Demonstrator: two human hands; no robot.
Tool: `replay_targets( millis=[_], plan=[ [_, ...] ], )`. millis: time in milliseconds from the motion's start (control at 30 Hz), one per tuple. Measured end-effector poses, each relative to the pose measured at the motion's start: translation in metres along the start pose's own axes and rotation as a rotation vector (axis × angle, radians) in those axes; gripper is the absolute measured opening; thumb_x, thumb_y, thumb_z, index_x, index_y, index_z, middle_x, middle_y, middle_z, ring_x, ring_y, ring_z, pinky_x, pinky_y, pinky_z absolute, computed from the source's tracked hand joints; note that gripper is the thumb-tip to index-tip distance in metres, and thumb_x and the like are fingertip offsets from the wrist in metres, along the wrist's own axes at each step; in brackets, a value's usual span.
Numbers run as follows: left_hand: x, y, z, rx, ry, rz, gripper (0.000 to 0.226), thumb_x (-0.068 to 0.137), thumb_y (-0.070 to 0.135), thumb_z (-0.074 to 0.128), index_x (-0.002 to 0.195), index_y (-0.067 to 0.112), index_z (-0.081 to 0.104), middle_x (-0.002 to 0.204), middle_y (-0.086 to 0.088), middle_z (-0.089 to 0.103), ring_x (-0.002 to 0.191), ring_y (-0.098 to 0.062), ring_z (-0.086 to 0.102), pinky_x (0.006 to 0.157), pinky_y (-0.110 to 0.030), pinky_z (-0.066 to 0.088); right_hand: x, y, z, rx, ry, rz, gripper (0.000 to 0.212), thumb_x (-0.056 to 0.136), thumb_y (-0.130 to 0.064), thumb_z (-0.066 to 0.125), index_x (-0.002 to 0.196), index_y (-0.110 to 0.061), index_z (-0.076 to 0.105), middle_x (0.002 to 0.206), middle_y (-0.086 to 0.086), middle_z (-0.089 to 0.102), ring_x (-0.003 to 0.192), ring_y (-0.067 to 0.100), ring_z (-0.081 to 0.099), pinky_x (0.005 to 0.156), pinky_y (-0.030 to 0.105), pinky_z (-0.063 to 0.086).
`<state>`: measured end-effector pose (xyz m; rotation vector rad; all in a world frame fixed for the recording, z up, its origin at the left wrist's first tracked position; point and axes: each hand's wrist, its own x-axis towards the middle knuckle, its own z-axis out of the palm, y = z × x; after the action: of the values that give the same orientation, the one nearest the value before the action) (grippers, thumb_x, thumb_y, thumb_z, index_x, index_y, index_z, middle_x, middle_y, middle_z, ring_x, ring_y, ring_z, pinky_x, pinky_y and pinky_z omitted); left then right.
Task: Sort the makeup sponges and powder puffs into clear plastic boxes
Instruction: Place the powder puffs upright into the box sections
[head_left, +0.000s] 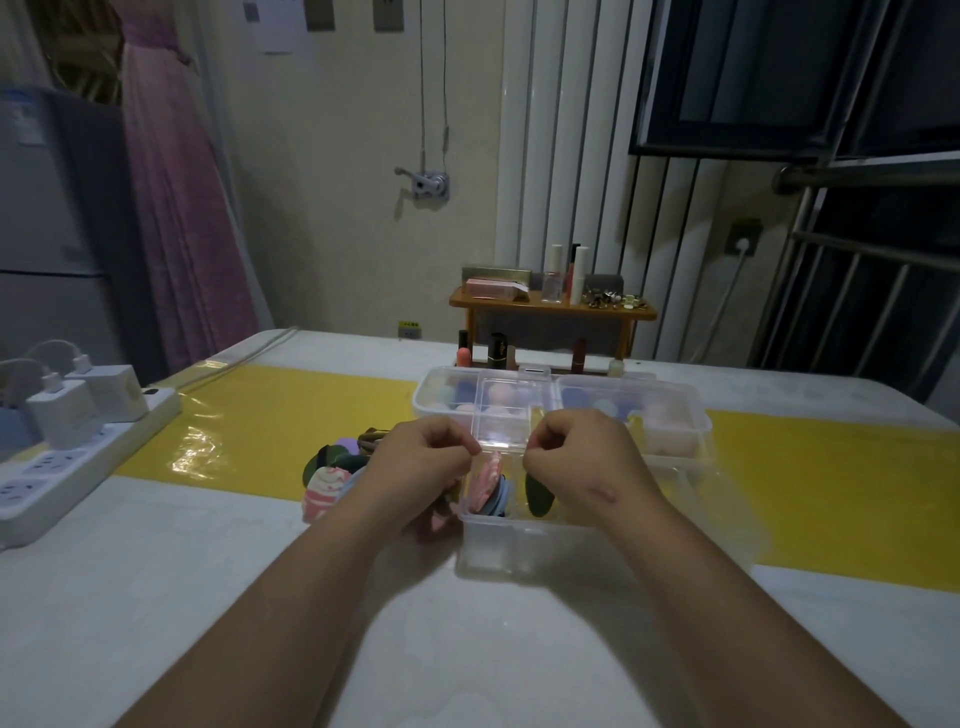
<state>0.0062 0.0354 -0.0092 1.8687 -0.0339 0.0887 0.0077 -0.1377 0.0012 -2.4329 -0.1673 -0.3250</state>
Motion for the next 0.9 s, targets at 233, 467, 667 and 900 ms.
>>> replay_targets(
  millis=[233,467,667,900],
  plan=[
    [0.001,-0.001,-0.001,0.008,-0.009,0.003,0.019,0.081,-0.002,0.058,0.08,0.013,0.07,0.074,-0.002,0.067,0.06,-0.011,0.057,0.052,-0.024,0.046,0.0,-0.002,0.004,-0.045,-0.022,-0.026,0.025,0.096,-0.027,0.048,0.085,-0.021,0.07,0.078,-0.001,0.064,0.074,0.014,0.061,0.073,0.036,0.057],
    [0.0,-0.001,-0.006,0.022,0.001,0.056,0.023,0.079,-0.006,0.061,0.078,0.014,0.072,0.074,-0.002,0.07,0.066,-0.015,0.063,0.059,-0.032,0.055,-0.001,0.002,0.002,-0.005,0.009,-0.052,0.022,0.097,-0.02,0.047,0.092,-0.022,0.069,0.085,-0.004,0.064,0.08,0.011,0.059,0.075,0.032,0.055],
    [0.007,-0.004,-0.018,0.128,0.122,0.125,0.03,0.083,-0.006,0.059,0.073,0.02,0.07,0.073,0.006,0.069,0.069,-0.01,0.061,0.058,-0.018,0.046,0.0,0.002,-0.001,0.105,0.063,-0.095,0.019,0.096,-0.019,0.052,0.104,-0.027,0.068,0.097,-0.011,0.061,0.09,0.005,0.056,0.082,0.028,0.052],
    [0.016,-0.015,-0.037,0.446,0.219,0.243,0.037,0.079,-0.002,0.057,0.072,0.034,0.064,0.079,0.016,0.064,0.071,-0.013,0.058,0.066,-0.027,0.046,0.0,0.002,0.0,0.099,0.028,-0.096,0.024,0.099,-0.018,0.05,0.113,-0.027,0.067,0.106,-0.01,0.061,0.095,0.006,0.055,0.086,0.026,0.051]
  ],
)
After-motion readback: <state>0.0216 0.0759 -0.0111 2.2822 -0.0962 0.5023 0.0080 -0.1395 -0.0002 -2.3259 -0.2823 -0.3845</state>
